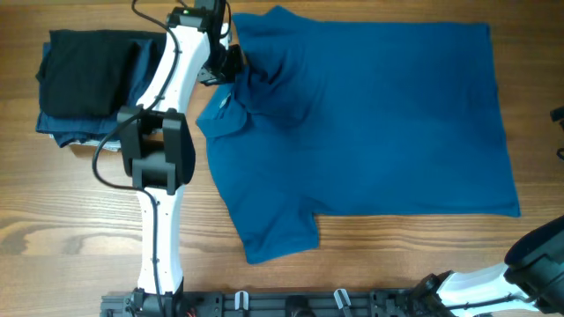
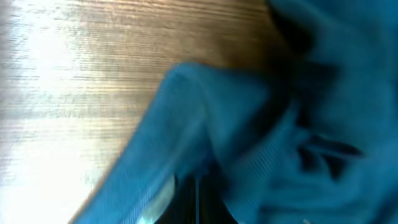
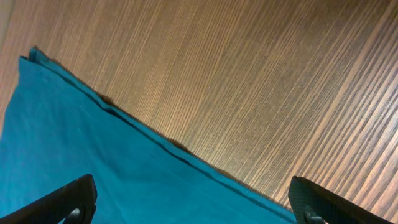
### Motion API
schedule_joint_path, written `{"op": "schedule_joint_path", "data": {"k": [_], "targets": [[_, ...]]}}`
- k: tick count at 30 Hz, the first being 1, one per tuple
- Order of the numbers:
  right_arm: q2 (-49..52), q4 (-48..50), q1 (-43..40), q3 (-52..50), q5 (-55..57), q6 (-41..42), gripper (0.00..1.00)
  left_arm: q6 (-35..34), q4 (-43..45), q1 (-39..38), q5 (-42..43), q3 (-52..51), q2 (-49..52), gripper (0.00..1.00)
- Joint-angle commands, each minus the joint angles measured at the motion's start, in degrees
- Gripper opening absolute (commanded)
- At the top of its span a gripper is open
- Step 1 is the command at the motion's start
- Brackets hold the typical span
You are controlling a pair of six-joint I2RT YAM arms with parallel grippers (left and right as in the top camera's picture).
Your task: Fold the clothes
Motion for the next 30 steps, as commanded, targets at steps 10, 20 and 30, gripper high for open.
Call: {"op": "schedule_joint_path", "data": {"k": [10, 20, 30], "targets": [[-0.59, 0.00, -0.39, 0.68, -0.70, -0.17, 1.00, -0.57, 3.52, -0.04, -8.98, -0.15, 4.48, 0.04], [-0.59, 0.00, -0.39, 0.68, -0.70, -0.15, 1.00, -6.36, -4.79, 0.74, -15.52, -0.15, 7.26, 0.04], [-0.59, 0.00, -0.39, 0.68, -0.70, -0.15, 1.00, -13.70, -13.70, 3.34, -21.51, -0.15, 7.21, 0.04]]}}
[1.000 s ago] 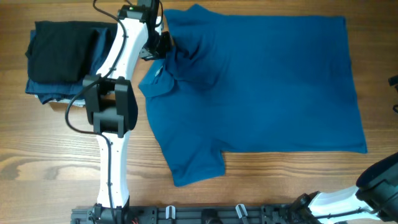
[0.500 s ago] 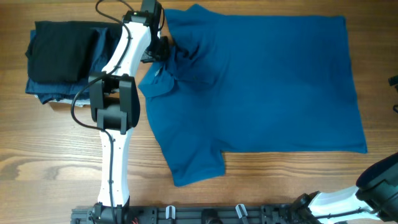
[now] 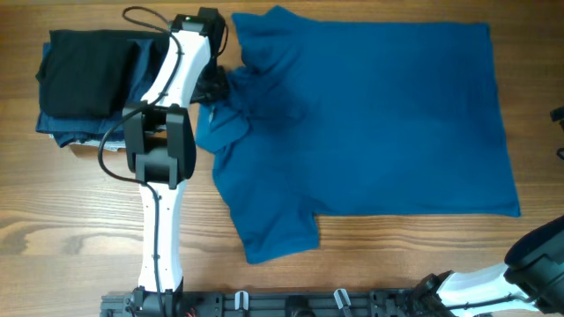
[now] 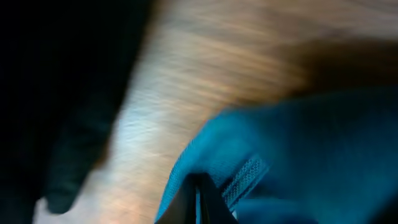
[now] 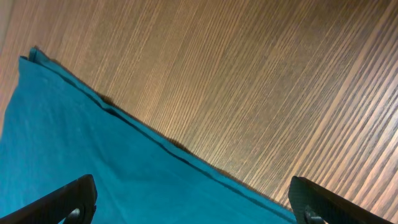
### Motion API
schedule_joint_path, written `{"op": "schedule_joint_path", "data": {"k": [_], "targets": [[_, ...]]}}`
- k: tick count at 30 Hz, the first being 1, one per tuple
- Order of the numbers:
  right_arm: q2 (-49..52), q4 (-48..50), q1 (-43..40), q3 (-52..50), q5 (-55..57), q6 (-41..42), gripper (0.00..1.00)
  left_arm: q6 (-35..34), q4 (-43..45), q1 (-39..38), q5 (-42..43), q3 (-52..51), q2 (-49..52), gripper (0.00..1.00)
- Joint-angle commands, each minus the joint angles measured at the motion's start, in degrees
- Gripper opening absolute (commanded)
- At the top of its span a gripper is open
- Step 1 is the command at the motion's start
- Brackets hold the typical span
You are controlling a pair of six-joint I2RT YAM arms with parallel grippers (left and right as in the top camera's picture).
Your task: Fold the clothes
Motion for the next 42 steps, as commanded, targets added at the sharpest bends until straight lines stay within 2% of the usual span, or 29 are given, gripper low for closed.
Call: {"op": "schedule_joint_path", "data": {"k": [1, 9, 14, 17, 20, 26, 34, 37, 42], "targets": [[-0.59, 0.00, -0.39, 0.68, -0.70, -0.17, 1.00, -3.80, -0.76, 1.81, -3.58, -0.92, 3.21, 0.04], [-0.59, 0.00, -0.39, 0.68, -0.72, -0.15, 1.00, -9.49, -3.02, 1.73, -3.58, -0.92, -3.76, 0.04], [-0.59, 0.00, -0.39, 0.68, -0.72, -0.15, 1.00, -9.44, -1.38, 0.92, -3.13, -0.81, -13.86, 0.05], [-0.59, 0.00, -0.39, 0.68, -0.70, -0.17, 1.00, -9.42, -0.61, -0.24, -1.99, -0.81, -21.29, 0.09], [-0.59, 0.00, -0.39, 0.68, -0.70, -0.17, 1.00, -9.14, -0.68, -1.40, 2.40, -0.81, -28.70, 0.20], [-0.59, 0.00, -0.39, 0.68, -0.72, -0.17, 1.00, -6.16, -3.78, -3.21, 11.93, -0.81, -39.93, 0.20], [-0.59, 0.00, -0.39, 0.68, -0.70, -0.15, 1.00, -6.62, -13.16, -11.98, 11.54, -0.81, -50.90, 0.17], [-0.59, 0.00, -0.39, 0.68, -0.72, -0.13, 1.00, -10.12, -17.53, -15.21, 6.73, -0.81, -53.33, 0.17], [-0.59, 0.00, -0.39, 0.68, -0.72, -0.17, 1.00, -11.82, -18.10, -18.18, 5.40, -2.69, -58.10, 0.20]]}}
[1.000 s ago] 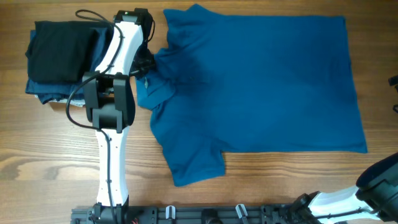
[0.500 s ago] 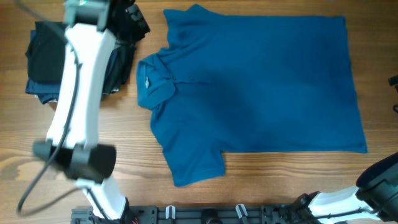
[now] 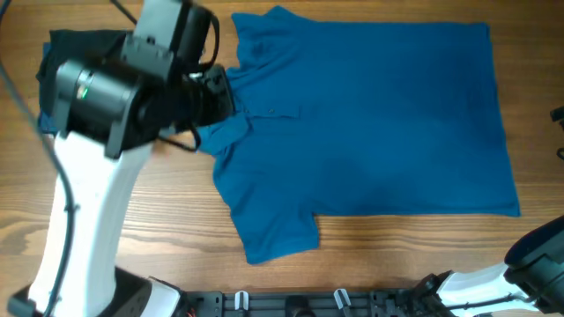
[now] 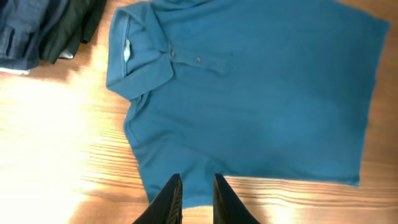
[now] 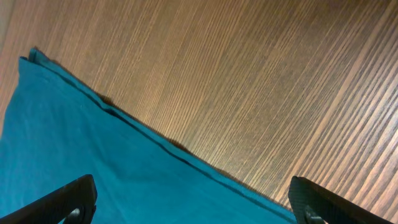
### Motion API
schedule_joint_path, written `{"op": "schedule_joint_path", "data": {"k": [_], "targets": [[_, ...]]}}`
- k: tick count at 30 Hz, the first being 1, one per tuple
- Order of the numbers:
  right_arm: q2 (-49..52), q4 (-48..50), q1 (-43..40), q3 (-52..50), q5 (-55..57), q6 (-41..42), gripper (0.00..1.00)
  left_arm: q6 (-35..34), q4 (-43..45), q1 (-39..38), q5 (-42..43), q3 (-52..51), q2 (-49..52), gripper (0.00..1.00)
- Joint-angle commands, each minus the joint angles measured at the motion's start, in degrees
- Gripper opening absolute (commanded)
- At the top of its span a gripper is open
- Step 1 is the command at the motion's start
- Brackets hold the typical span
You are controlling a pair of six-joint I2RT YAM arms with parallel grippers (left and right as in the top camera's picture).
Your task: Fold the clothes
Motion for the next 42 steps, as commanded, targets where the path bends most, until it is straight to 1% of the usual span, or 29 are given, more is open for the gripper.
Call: {"op": "schedule_joint_path", "data": {"k": [1, 2, 7, 11, 14, 15, 16, 17, 18, 19, 20, 21, 22, 23, 24, 25, 26, 27, 28, 29, 30, 32, 35, 36, 37, 38, 39, 42], "targets": [[-0.61, 0.00, -0.39, 0.68, -0.70, -0.17, 1.00, -2.93, -0.07, -1.95, -2.69, -2.10, -5.01, 0.21], [-0.61, 0.00, -0.39, 0.68, -0.70, -0.17, 1.00, -3.50, -0.07, -2.01, -2.69, -2.71, -5.75, 0.23], [-0.61, 0.02, -0.39, 0.68, -0.72, -0.15, 1.00, -4.74, -0.04, -2.01, -2.69, -6.45, -6.69, 0.25], [-0.61, 0.02, -0.39, 0.68, -0.70, -0.17, 1.00, -4.70, 1.64, -2.01, -2.69, -11.21, -6.16, 0.34], [-0.61, 0.02, -0.39, 0.68, -0.70, -0.15, 1.00, -4.70, 4.42, -2.01, -2.69, -14.82, -5.70, 0.36], [-0.61, 0.48, -0.39, 0.68, -0.92, 0.46, 1.00, -4.70, 5.25, -1.99, -2.69, -15.47, -5.53, 0.50], [-0.61, 1.99, -0.39, 0.68, -1.16, 2.51, 1.00, -4.70, 5.95, -2.01, -2.69, -15.89, -5.49, 0.67], [-0.61, 3.26, -0.35, 0.68, -1.18, 4.42, 0.99, -4.70, 6.47, -2.01, -2.69, -16.15, -5.38, 0.79], [-0.61, 3.98, -0.33, 0.68, -3.52, 9.42, 1.00, -4.70, 6.91, -2.01, -2.73, -16.37, -5.33, 0.81], [-0.61, 2.75, -0.35, 0.68, -6.69, 12.17, 1.00, -4.70, 7.08, -2.01, -3.19, -16.37, -5.33, 0.81], [-0.61, 1.27, -0.35, 0.68, -10.58, 12.13, 1.00, -4.70, 7.34, -2.01, -4.17, -16.37, -5.33, 0.81], [-0.61, 0.22, -0.35, 0.68, -14.99, 8.98, 1.00, -4.70, 7.74, -2.01, -5.38, -16.37, -5.33, 0.81], [-0.63, -1.84, -0.35, 0.68, -19.85, 3.23, 0.90, -4.70, 8.37, -1.99, -6.51, -16.37, -5.33, 0.85], [-0.61, -3.41, -0.33, 0.68, -22.99, -0.50, 0.66, -4.70, 8.94, -1.99, -7.32, -16.37, -5.33, 0.88], [-0.61, -5.22, -0.09, 0.68, -23.50, -1.68, 0.43, -4.70, 9.84, -1.90, -8.20, -16.37, -5.33, 0.91], [-0.61, -8.24, 0.17, 0.68, -21.59, -1.84, 0.24, -4.70, 10.71, -1.90, -8.81, -16.37, -5.33, 0.93], [-0.61, -11.65, 0.42, 0.68, -17.73, -1.64, 0.19, -4.70, 11.61, -1.90, -9.27, -16.37, -5.33, 0.95], [-0.59, -17.62, 0.42, 0.66, -9.16, -1.09, 0.19, -4.70, 12.92, -1.90, -10.21, -16.37, -5.31, 0.98], [-0.59, -21.00, 0.42, 0.57, -3.17, 0.17, 0.19, -4.70, 13.42, -1.90, -10.75, -16.37, -5.18, 0.99], [-0.59, -24.87, 0.39, 0.42, 2.10, 4.37, 0.17, -4.70, 14.10, -1.90, -11.76, -16.37, -5.01, 0.99], [-0.59, -26.60, 0.22, 0.31, 3.13, 5.79, 0.15, -4.70, 14.73, -1.90, -12.57, -16.39, -4.57, 0.99], [-0.59, -27.54, 0.20, -0.20, 3.15, 3.61, 0.15, -4.70, 15.74, -1.90, -13.42, -16.48, -3.34, 0.99], [-0.57, -27.61, 0.20, -0.98, 5.81, 3.32, 0.18, -4.66, 15.91, -1.90, -13.44, -16.63, -0.74, 0.99], [-0.52, -27.02, 0.20, -1.42, 6.21, 3.23, 0.22, -4.68, 15.89, -1.88, -13.44, -16.63, 0.37, 0.99], [-0.42, -26.56, 0.20, -1.92, 6.51, 3.06, 0.29, -4.66, 15.89, -1.90, -13.42, -16.63, 1.36, 1.00], [-0.33, -26.05, 0.20, -2.56, 6.75, 2.58, 0.41, -4.66, 15.82, -1.90, -13.40, -16.63, 2.67, 1.00], [-0.31, -25.97, 0.20, -3.26, 7.30, 2.64, 0.45, -4.66, 15.63, -1.90, -13.40, -16.63, 4.00, 1.00], [-0.20, -25.68, 0.20, -5.27, 8.85, 2.71, 0.48, -4.66, 14.60, -1.90, -13.40, -16.63, 7.48, 1.00]]}}
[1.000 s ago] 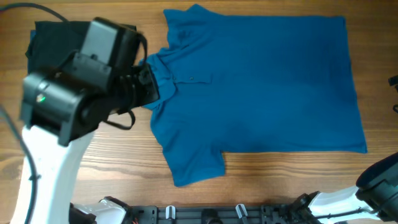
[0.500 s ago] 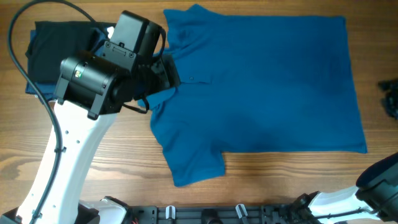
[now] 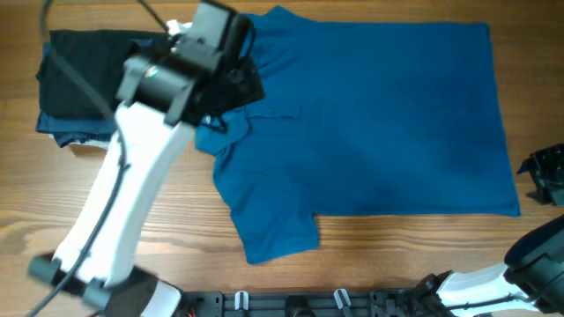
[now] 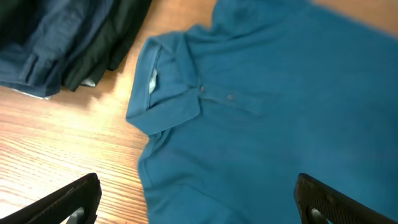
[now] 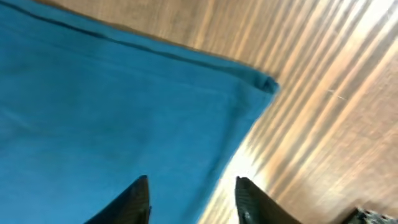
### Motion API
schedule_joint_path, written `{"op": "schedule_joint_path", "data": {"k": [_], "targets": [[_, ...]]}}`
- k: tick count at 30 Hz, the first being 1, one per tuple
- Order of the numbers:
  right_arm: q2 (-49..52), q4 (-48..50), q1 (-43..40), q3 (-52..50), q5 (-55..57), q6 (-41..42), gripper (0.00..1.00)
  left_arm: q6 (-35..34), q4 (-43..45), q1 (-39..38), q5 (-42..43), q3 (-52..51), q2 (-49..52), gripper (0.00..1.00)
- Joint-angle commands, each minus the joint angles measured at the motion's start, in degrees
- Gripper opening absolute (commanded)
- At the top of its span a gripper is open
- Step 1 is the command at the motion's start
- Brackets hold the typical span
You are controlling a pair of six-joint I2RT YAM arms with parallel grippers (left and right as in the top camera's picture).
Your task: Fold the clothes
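A blue polo shirt [image 3: 370, 123] lies spread flat on the wooden table, its collar [image 4: 165, 87] to the left and its hem to the right. My left gripper [image 4: 199, 196] hangs open wide above the collar and placket, holding nothing; in the overhead view the left gripper [image 3: 233, 84] covers part of the collar. My right gripper [image 5: 193, 196] is open over the shirt's near right hem corner [image 5: 264, 84]. In the overhead view the right gripper [image 3: 542, 176] shows at the table's right edge.
A stack of folded dark clothes [image 3: 84, 79] sits at the back left, beside the collar, and shows as the dark stack [image 4: 62, 43] in the left wrist view. Bare wood [image 3: 397, 255] runs along the front of the table.
My left gripper's fingers stood close together high over the shirt; now they are spread wide, nearer the collar. My right gripper has moved over the hem corner, its fingers closer together than before.
First my left gripper was shut on the rumpled collar at the shirt's back left. Then it held the collar farther left. After that it was up high with the collar lying flat. Now it is open above the collar, and the right gripper is at the hem corner.
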Motion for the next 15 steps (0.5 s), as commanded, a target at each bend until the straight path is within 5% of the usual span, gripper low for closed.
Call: {"op": "schedule_joint_path", "data": {"k": [1, 5, 15], "targets": [[-0.20, 0.61, -0.09, -3.28, 4.24, -0.04, 0.48, -0.35, -1.14, -0.15, -1.25, -0.33, 4.70, 1.00], [-0.15, 5.53, -0.09, -8.96, 5.62, 0.00, 0.63, 2.40, -2.21, -0.15, -0.79, -0.33, 6.27, 1.00], [1.55, 11.21, -0.15, -11.89, 8.46, -1.57, 0.67, 2.93, -6.78, 5.92, 0.55, -0.39, 5.11, 1.00]]}}
